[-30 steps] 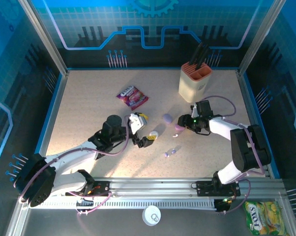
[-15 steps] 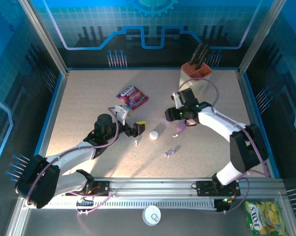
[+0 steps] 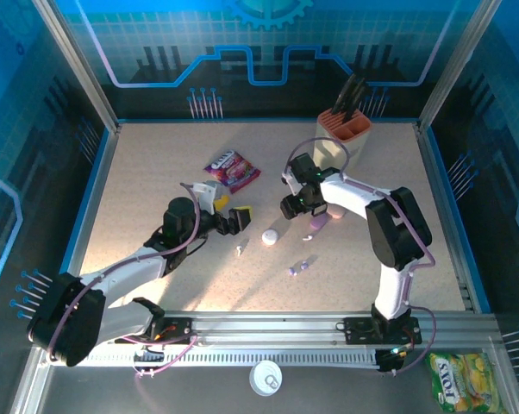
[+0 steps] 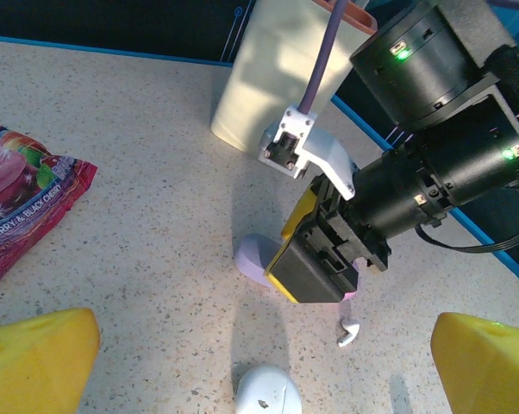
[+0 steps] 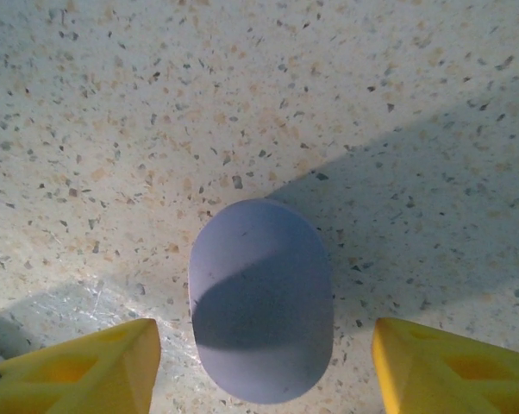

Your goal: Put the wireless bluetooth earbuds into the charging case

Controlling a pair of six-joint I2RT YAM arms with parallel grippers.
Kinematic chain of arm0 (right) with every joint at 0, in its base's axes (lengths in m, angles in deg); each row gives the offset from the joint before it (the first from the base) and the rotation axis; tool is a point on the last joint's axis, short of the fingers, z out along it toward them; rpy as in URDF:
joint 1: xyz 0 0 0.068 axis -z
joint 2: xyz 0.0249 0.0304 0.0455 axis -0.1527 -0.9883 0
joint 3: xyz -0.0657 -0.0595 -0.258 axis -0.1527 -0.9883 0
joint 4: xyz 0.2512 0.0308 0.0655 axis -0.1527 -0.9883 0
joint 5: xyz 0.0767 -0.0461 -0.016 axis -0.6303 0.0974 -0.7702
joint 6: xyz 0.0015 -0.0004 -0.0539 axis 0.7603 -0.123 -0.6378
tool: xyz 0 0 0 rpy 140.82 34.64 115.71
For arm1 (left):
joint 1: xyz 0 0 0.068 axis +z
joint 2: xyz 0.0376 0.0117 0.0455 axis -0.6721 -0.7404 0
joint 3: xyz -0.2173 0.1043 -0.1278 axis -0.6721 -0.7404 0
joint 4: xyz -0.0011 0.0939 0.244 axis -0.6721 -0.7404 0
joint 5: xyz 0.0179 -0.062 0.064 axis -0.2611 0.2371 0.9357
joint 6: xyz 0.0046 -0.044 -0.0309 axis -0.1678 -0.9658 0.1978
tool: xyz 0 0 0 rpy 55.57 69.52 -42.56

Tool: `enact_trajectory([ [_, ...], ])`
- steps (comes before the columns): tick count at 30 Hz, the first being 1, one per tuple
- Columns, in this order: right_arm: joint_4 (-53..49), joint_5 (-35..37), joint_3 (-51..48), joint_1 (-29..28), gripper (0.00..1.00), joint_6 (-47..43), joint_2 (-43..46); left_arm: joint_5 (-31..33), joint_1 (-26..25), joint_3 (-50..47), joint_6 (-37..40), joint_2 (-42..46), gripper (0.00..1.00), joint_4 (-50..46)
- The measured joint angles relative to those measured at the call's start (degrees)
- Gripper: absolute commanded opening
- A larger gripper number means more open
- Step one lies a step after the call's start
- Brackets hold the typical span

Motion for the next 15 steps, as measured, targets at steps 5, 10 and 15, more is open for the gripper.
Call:
enact_trajectory([
  [5, -0.7, -0.2, 0.3, 0.0, 0.51, -0.6, -1.7, -0.6, 0.0, 0.0, 0.0, 0.0, 0.99, -0.1],
  [10, -1.0, -0.3, 0.7, 0.0, 0.42, -0.8, -2.6, -0.9, 0.0, 0.0, 0.0, 0.0, 0.99, -0.2],
  [15, -1.0, -0.4, 0.9, 0.0, 0.38, -0.7, -2.5, -0.9, 0.0, 0.0, 0.0, 0.0, 0.99, -0.9],
])
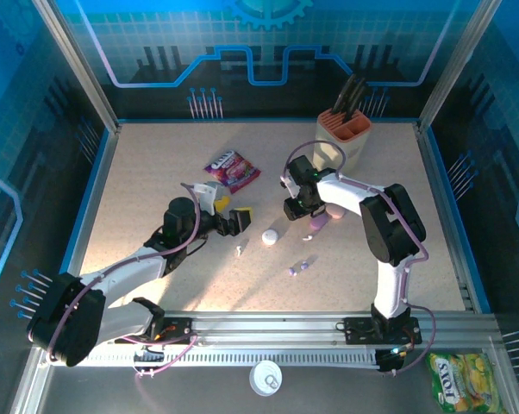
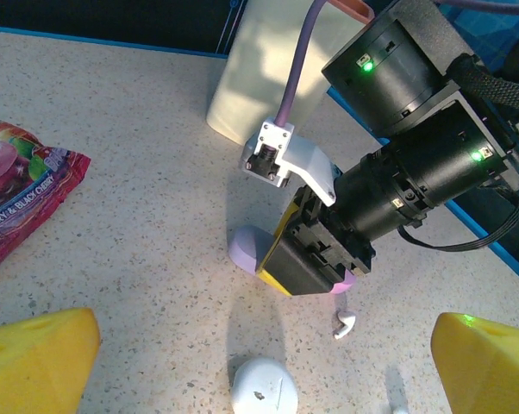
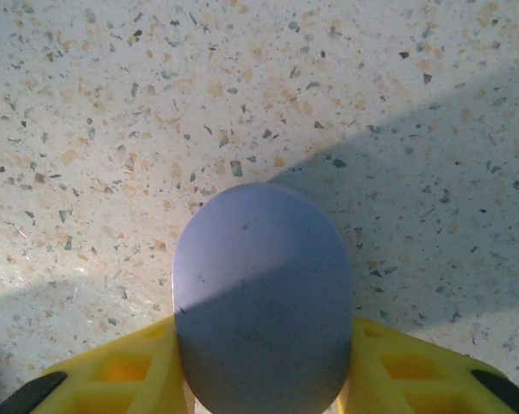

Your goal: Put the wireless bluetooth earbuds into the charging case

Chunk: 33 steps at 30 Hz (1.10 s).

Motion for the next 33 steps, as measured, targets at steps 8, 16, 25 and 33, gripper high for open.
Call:
enact_trajectory([
  [8, 4.4, -0.8, -7.3, 0.0, 0.34, -1.4, 6.9, -1.1, 0.0, 1.3, 1.9, 0.6, 0.99, -5.5],
  [16, 9.0, -6.5, -15.4, 0.0, 0.34, -5.7, 23.7, -4.9, -0.4, 8.2, 8.2, 2.7, 0.97, -16.9],
  [25, 1.7, -18.3, -15.1, 0.0, 0.27, -12.3, 36.0, -10.7, -7.9, 15.0, 19.5, 4.6, 0.93, -27.8],
  [33, -5.3, -29.0, -12.7, -0.2, 0.27, -15.7, 39.7, -17.9, -8.0, 15.8, 25.7, 3.9, 0.93, -29.2],
])
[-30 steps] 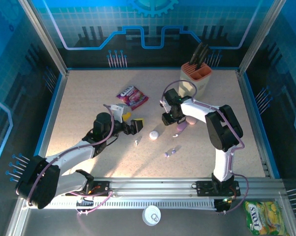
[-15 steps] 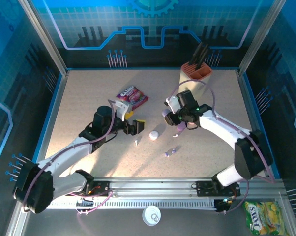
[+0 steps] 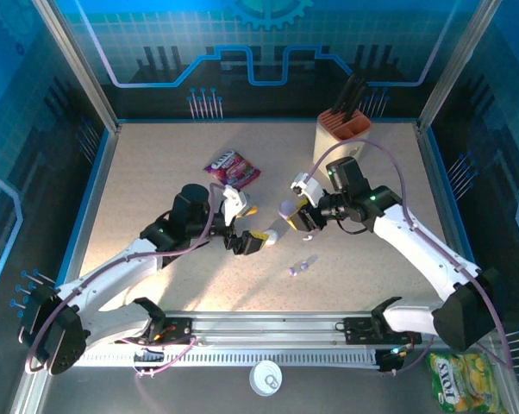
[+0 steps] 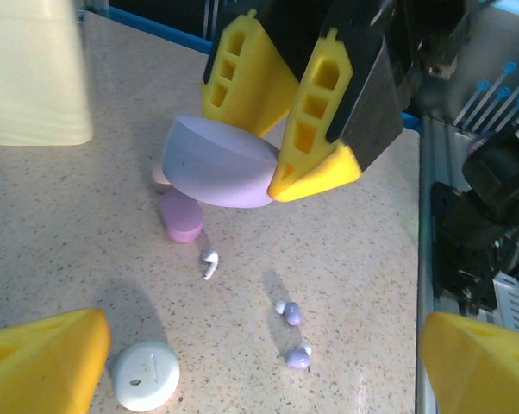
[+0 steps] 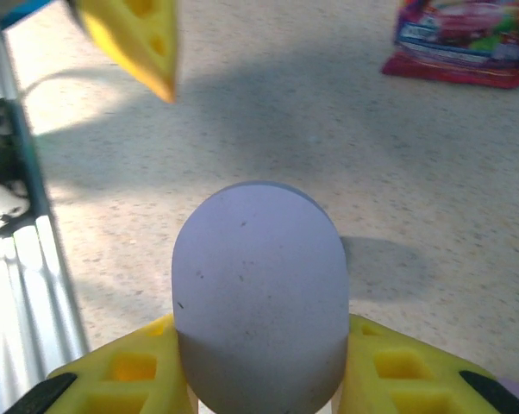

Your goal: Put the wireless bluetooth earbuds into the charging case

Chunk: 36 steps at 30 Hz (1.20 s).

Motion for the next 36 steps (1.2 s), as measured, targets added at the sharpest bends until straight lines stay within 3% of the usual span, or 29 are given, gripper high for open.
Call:
enact_trajectory([
  [10, -7.1, -6.4, 4.3, -6.6, 0.28, -5.4, 1.0, -8.8, -0.4, 0.2, 4.5, -0.2, 0.89, 0.5],
  [18, -9.4, -7.9, 6.6, -8.5, 0.28, -8.1, -1.5, -15.5, -0.4, 0.2, 4.3, -1.8, 0.75, 1.1],
  [36, -10.8, -9.6, 6.9, -9.2, 0.27, -9.8, -3.2, -17.5, -0.3, 0.6, 1.4, -3.0, 0.47, 2.1],
])
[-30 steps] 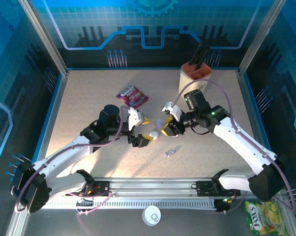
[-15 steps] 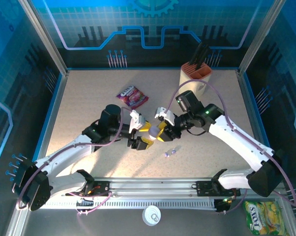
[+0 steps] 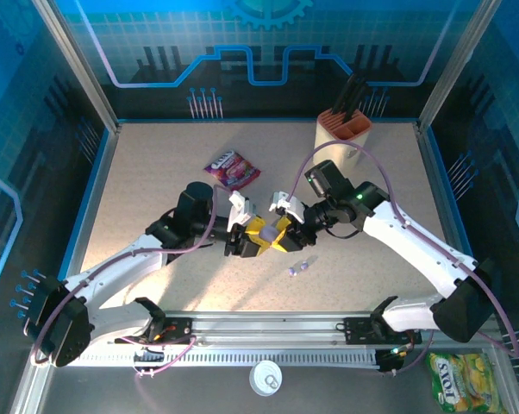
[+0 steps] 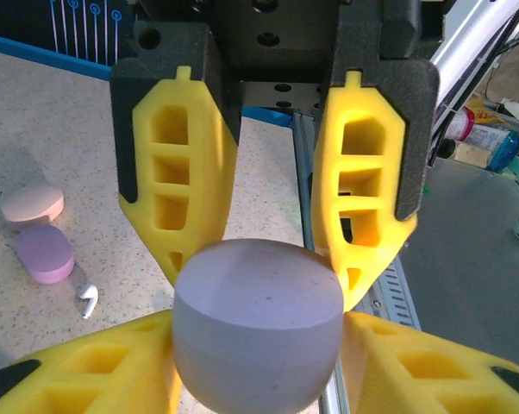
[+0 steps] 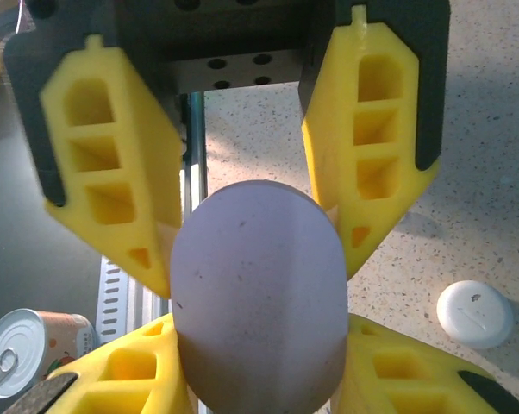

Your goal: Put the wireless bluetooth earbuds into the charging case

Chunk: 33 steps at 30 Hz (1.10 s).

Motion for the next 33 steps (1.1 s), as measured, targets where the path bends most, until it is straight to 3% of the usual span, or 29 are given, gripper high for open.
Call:
enact_trajectory([
  [5, -0.1, -0.8, 0.0, 0.1, 0.27, 0.0, -0.2, -0.4, 0.0, 0.0, 0.3, 0.0, 0.54, 0.1],
  [13, -0.6, -2.1, 0.6, 0.6, 0.25, 0.0, -1.0, -0.7, 0.0, 0.0, 1.9, 0.0, 0.53, 0.3],
  [28, -0.5, -3.3, 0.7, 1.3, 0.25, -0.7, -1.2, 0.1, -0.1, 0.0, 2.8, 0.4, 0.65, 0.0],
  [33, -0.5, -3.3, 0.7, 1.3, 0.26, -0.7, -1.2, 1.0, -0.1, 0.0, 1.4, 0.4, 0.64, 0.0],
])
